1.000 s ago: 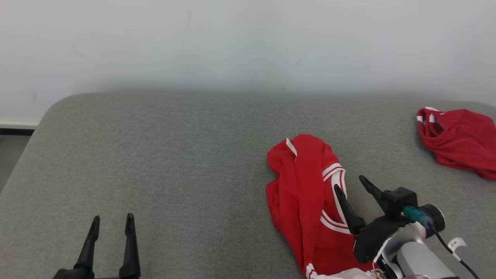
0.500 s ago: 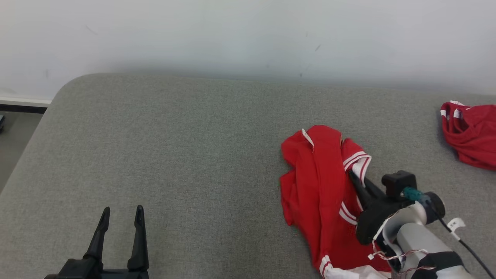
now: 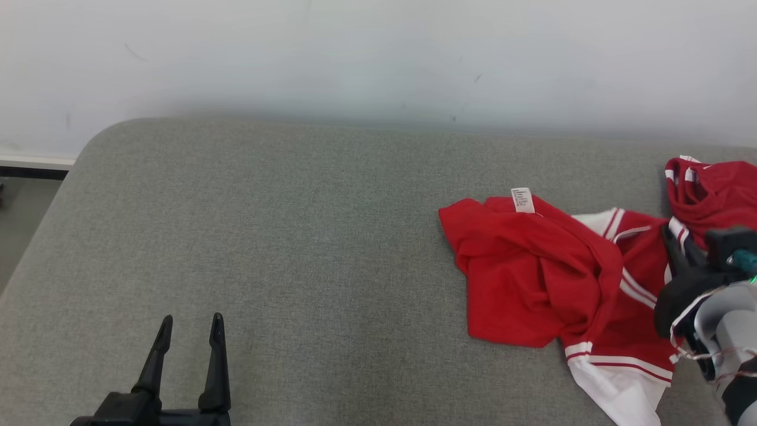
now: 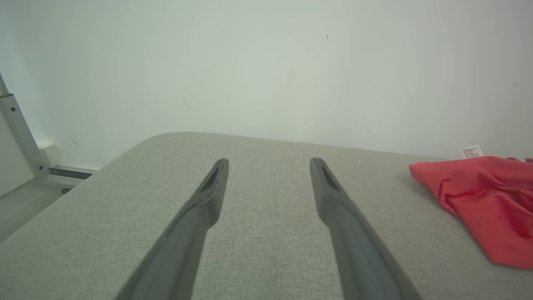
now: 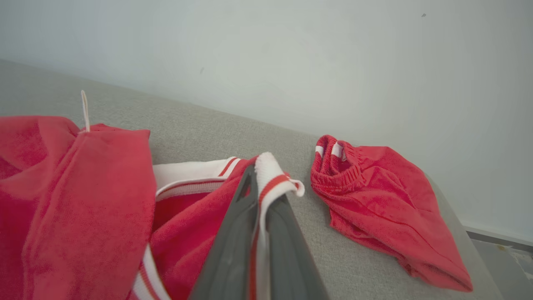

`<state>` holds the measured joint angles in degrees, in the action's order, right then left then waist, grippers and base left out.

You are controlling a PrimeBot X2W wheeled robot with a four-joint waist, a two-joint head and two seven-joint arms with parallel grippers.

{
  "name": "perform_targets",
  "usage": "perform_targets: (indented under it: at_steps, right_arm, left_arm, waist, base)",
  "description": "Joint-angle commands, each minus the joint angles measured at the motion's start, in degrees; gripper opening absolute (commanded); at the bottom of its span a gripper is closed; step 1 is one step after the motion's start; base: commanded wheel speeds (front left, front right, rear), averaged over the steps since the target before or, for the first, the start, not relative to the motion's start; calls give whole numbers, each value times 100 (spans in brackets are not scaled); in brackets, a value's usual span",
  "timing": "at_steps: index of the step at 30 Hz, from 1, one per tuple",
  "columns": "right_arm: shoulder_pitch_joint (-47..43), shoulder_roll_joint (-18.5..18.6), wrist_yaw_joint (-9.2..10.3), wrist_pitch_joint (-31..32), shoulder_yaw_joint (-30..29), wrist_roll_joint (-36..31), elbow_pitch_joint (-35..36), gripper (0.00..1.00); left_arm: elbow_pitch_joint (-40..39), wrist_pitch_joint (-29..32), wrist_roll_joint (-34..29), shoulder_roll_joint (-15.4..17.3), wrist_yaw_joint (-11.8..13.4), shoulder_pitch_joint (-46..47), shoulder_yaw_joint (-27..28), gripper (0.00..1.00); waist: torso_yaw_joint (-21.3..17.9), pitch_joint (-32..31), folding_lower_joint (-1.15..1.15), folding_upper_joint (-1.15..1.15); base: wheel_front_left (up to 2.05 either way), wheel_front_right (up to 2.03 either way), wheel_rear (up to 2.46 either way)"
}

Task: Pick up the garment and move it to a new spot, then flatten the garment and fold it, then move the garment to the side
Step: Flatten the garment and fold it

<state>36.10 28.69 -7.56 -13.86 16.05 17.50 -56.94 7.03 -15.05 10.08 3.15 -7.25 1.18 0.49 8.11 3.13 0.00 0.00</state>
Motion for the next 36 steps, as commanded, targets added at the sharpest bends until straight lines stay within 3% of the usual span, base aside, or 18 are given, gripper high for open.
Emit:
perform_targets:
  at_steps: [1, 6, 16, 23, 36]
  right_arm:
    - [-33, -89, 17, -36, -54, -64, -26, 100]
    - [-60, -201, 17, -104, -369, -388, -140, 100]
    - [-245, -487, 17, -135, -692, -883, 693, 100]
    - [-288, -809, 17, -40, -503, -832, 1135, 100]
    - [333, -540, 17, 830, 337, -555, 403, 100]
  left_arm:
    - [30, -17, 18, -17, -15, -12, 3, 100]
    - [108, -17, 13, -15, -17, -147, 88, 100]
    - [144, -17, -71, 22, 2, -378, 129, 100]
    - [167, -17, -54, 18, 7, -325, 97, 100]
    - [237, -17, 60, 1, -15, 22, -169, 100]
  waist:
    - [1, -7, 0, 0]
    - [-103, -182, 0, 0]
    - [-262, -390, 0, 0]
    - [-277, -390, 0, 0]
    - [155, 10, 0, 0]
  base:
    - [0, 0, 0]
    - [0, 0, 0]
    - [0, 0, 0]
    - [0, 0, 0]
    - [0, 0, 0]
